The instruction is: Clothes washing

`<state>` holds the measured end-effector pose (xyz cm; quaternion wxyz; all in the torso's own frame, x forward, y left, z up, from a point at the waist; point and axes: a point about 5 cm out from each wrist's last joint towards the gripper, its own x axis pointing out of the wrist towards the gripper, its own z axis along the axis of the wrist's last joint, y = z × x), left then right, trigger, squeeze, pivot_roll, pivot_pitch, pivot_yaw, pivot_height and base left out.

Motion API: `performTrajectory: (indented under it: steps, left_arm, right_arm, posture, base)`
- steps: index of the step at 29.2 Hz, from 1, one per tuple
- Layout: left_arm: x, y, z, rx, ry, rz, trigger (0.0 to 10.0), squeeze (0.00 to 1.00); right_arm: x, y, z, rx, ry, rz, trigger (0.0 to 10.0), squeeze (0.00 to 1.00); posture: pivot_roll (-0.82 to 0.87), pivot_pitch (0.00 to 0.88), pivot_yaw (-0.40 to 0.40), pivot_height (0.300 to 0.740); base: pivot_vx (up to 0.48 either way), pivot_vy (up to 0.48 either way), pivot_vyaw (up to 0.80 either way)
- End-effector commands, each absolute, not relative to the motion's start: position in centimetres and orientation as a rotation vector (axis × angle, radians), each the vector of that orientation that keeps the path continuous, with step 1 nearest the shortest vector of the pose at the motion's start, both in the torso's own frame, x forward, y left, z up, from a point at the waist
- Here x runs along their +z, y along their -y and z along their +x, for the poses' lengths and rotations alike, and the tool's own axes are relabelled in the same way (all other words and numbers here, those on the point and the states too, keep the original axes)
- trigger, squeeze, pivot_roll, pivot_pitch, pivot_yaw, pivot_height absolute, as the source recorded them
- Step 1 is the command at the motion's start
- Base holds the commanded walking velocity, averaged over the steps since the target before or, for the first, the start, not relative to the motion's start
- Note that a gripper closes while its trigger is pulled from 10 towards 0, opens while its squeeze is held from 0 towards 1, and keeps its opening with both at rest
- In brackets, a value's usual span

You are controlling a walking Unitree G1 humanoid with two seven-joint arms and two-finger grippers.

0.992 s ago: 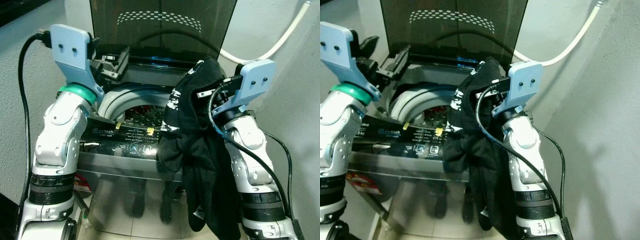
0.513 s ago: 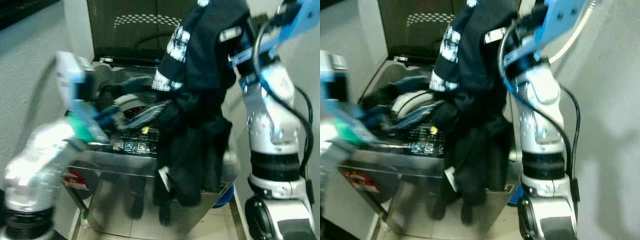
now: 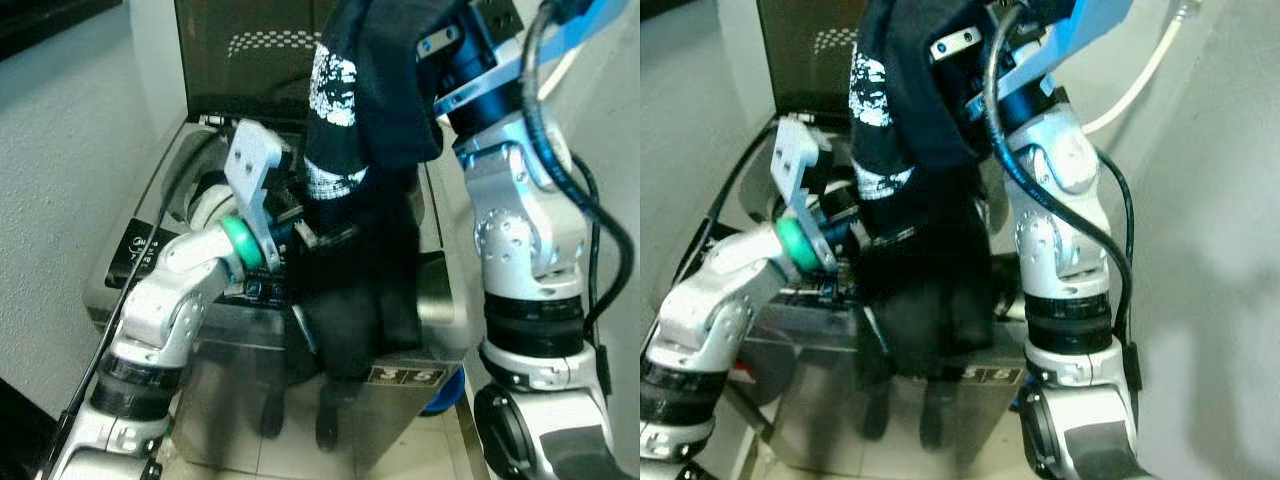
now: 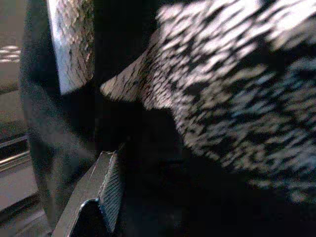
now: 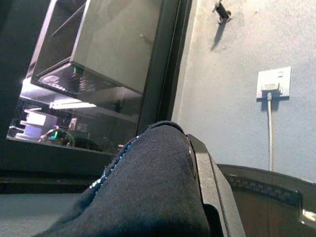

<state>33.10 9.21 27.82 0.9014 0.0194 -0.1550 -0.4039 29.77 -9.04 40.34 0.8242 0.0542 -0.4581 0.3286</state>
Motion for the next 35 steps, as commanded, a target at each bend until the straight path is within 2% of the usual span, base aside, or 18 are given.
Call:
performTrajectory:
  steps: [1, 2, 3, 4, 11, 13, 16, 17, 18, 19, 20, 23, 25, 28, 32, 33, 34, 35]
  left_arm:
    - [27.4, -9.5, 33.8, -0.775, 0.303, 0.052, 7.0, 0.0]
    - [27.7, -9.8, 34.5, -0.726, 0.31, 0.054, 6.3, 0.0]
    - [27.7, -9.8, 34.5, -0.726, 0.31, 0.054, 6.3, 0.0]
    - [28.0, -10.3, 35.1, -0.675, 0.318, 0.051, 0.0, 0.0]
    - [29.1, -12.1, 36.6, -0.526, 0.365, 0.084, 0.0, 0.0]
    - [29.8, -13.8, 37.6, -0.39, 0.39, 0.121, 0.0, 0.0]
    - [29.8, -13.8, 37.6, -0.39, 0.39, 0.121, 0.0, 0.0]
    - [30.5, -15.0, 38.1, -0.309, 0.41, 0.146, 2.0, 0.0]
    - [31.0, -16.1, 38.5, -0.25, 0.424, 0.162, 4.6, 0.0]
    - [31.0, -16.1, 38.5, -0.25, 0.424, 0.162, 4.6, 0.0]
    - [32.4, -17.9, 38.9, -0.171, 0.45, 0.209, 10.0, 0.0]
    - [33.3, -19.2, 39.2, -0.13, 0.459, 0.266, 10.0, 0.0]
    - [32.1, -19.5, 39.5, -0.231, 0.344, 0.371, 10.0, 0.0]
    - [29.8, -18.7, 39.0, -0.372, 0.242, 0.336, 10.0, 0.0]
    - [29.1, -18.4, 38.8, -0.417, 0.218, 0.311, 10.0, 0.0]
    - [28.6, -18.0, 38.3, -0.465, 0.208, 0.285, 10.0, 0.09]
    - [28.6, -18.0, 38.3, -0.465, 0.208, 0.285, 10.0, 0.09]
    - [28.3, -17.8, 38.0, -0.496, 0.207, 0.275, 10.0, 1.0]
  right_arm:
    - [40.7, 9.3, 29.2, 0.707, 1.006, 0.129, 10.0, 0.0]
    - [40.5, 9.5, 29.2, 0.702, 0.999, 0.136, 10.0, 0.0]
    - [40.5, 9.5, 29.2, 0.702, 0.999, 0.136, 10.0, 0.0]
    - [40.3, 9.8, 29.3, 0.694, 0.991, 0.142, 10.0, 0.0]
    - [39.5, 10.3, 29.6, 0.664, 0.963, 0.139, 10.0, 0.0]
    - [38.4, 10.5, 30.5, 0.64, 0.912, 0.118, 10.0, 0.0]
    - [38.4, 10.5, 30.5, 0.64, 0.912, 0.118, 10.0, 0.0]
    - [37.3, 10.4, 31.5, 0.595, 0.863, 0.048, 10.0, 0.0]
    - [36.2, 10.2, 32.6, 0.561, 0.805, -0.007, 10.0, 0.0]
    - [36.2, 10.2, 32.6, 0.561, 0.805, -0.007, 10.0, 0.0]
    - [34.2, 8.9, 34.8, 0.474, 0.694, -0.132, 10.0, 0.0]
    - [32.5, 7.2, 36.3, 0.419, 0.624, -0.228, 10.0, 0.0]
    - [29.8, 3.6, 37.8, 0.385, 0.504, -0.354, 10.0, 0.0]
    - [28.0, 1.5, 38.0, 0.396, 0.419, -0.4, 10.0, 0.0]
    - [27.5, 0.9, 37.9, 0.414, 0.4, -0.409, 10.0, 0.0]
    - [27.2, 0.6, 37.8, 0.427, 0.396, -0.425, 10.0, 0.0]
    - [27.2, 0.6, 37.8, 0.427, 0.396, -0.425, 10.0, 0.0]
    - [27.0, 0.4, 37.7, 0.435, 0.398, -0.437, 10.0, 0.0]
  posture:
    - [0.02, 0.028, 0.003, 0.74]
    - [0.02, 0.028, 0.003, 0.74]
    - [0.02, 0.028, 0.003, 0.74]
    - [0.02, 0.028, 0.003, 0.74]
    - [0.02, 0.025, 0.01, 0.74]
    - [0.02, 0.025, 0.01, 0.74]
    - [0.02, 0.025, 0.01, 0.74]
    - [0.01, 0.027, 0.01, 0.74]
    - [0.01, 0.027, 0.01, 0.74]
    - [0.01, 0.027, 0.01, 0.74]
    - [0.01, 0.037, 0.01, 0.74]
    - [0.01, 0.04, 0.007, 0.74]
    - [0.02, 0.044, 0.004, 0.74]
    - [0.03, 0.05, -0.003, 0.74]
    - [0.03, 0.05, -0.003, 0.74]
    - [0.04, 0.055, -0.009, 0.74]
    - [0.04, 0.055, -0.009, 0.74]
    - [0.04, 0.055, -0.009, 0.74]
  base:
    - [0.0, 0.0, 0.0]
    - [0.0, 0.0, 0.0]
    - [0.0, 0.0, 0.0]
    - [0.0, 0.0, 0.0]
    - [0.0, 0.0, 0.0]
    - [0.0, 0.0, 0.0]
    - [0.0, 0.0, 0.0]
    - [0.0, 0.0, 0.0]
    - [0.0, 0.0, 0.0]
    - [0.0, 0.0, 0.0]
    - [0.0, 0.0, 0.0]
    - [0.0, 0.0, 0.0]
    - [0.0, 0.0, 0.0]
    - [0.0, 0.0, 0.0]
    - [0.0, 0.0, 0.0]
    - [0.0, 0.0, 0.0]
    - [0.0, 0.0, 0.0]
    - [0.0, 0.0, 0.0]
